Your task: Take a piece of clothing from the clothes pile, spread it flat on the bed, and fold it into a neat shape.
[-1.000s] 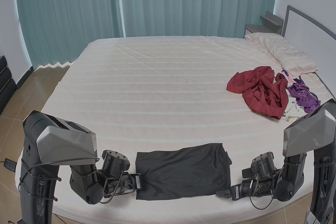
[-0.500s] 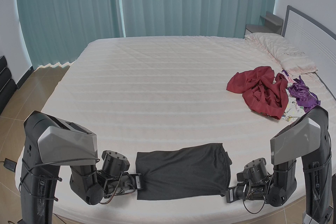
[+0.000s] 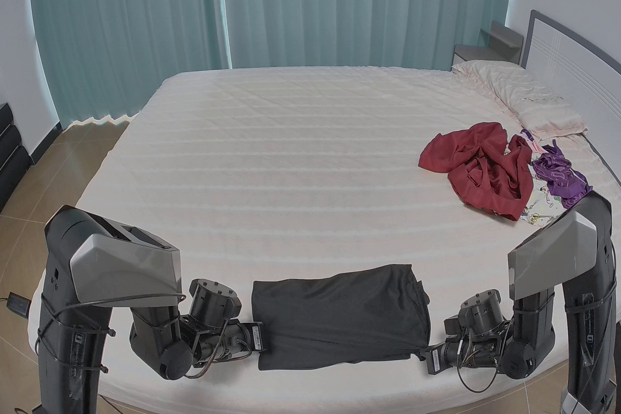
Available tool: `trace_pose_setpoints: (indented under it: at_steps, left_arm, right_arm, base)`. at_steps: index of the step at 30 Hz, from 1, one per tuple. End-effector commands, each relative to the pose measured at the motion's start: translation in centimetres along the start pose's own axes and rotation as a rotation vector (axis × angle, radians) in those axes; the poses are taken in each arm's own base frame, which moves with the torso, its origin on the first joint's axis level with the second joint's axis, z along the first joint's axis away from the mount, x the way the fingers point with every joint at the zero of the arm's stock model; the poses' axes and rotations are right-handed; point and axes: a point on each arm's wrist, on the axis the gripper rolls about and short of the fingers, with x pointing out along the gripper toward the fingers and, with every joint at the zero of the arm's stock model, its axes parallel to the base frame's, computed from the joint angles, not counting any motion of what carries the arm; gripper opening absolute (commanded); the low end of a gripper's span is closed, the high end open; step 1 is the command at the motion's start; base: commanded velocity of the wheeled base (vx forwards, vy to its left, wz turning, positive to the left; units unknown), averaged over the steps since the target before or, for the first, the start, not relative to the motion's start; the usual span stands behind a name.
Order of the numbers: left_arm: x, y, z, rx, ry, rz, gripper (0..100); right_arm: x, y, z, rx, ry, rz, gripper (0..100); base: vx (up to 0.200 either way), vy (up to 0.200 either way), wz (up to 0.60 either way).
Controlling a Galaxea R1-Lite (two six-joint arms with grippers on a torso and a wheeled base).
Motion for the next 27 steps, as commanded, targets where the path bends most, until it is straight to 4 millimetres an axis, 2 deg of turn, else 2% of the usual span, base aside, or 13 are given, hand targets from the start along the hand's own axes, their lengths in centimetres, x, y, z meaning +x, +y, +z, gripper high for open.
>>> trace_pose_setpoints:
  at_steps: [1,6,12,16,19,21,23,26,27]
  left_arm:
    - [0.0,0.1,-0.1,0.0,0.002,0.003,0]
    - [0.0,0.1,-0.1,0.0,0.002,0.003,0]
    - [0.0,0.1,-0.1,0.0,0.002,0.003,0]
    - [0.0,0.1,-0.1,0.0,0.002,0.003,0]
    - [0.0,0.1,-0.1,0.0,0.002,0.003,0]
    - [0.0,0.1,-0.1,0.001,0.002,0.003,0]
    - [0.0,0.1,-0.1,0.0,0.002,0.003,0]
    - [0.0,0.0,-0.1,0.0,0.002,0.001,0]
    - [0.0,0.1,-0.1,0.001,0.002,0.003,0]
  right_arm:
    - [0.0,-0.3,0.0,0.006,0.001,-0.008,100]
    - [-0.2,-0.3,0.1,0.005,-0.004,-0.001,100]
    - [-1.1,-1.1,2.4,0.04,-0.154,0.012,100]
    - [1.0,-2.2,6.5,0.162,-0.312,0.034,100]
    - [3.2,-3.3,8.7,0.258,-0.345,0.058,100]
    - [4.0,-3.7,9.9,0.306,-0.344,0.066,100]
    - [4.0,-3.8,10.2,0.336,-0.329,0.079,100]
    - [3.3,-3.4,9.4,0.334,-0.289,0.115,100]
    - [2.4,-3.2,9.2,0.328,-0.285,0.149,100]
  base:
    - [0.0,0.0,0.0]
    - [0.0,0.0,0.0]
    - [0.0,0.0,0.0]
    - [0.0,0.0,0.0]
    - [0.0,0.0,0.0]
    - [0.0,0.0,0.0]
    - [0.0,0.0,0.0]
    - [0.0,0.0,0.0]
    - [0.0,0.0,0.0]
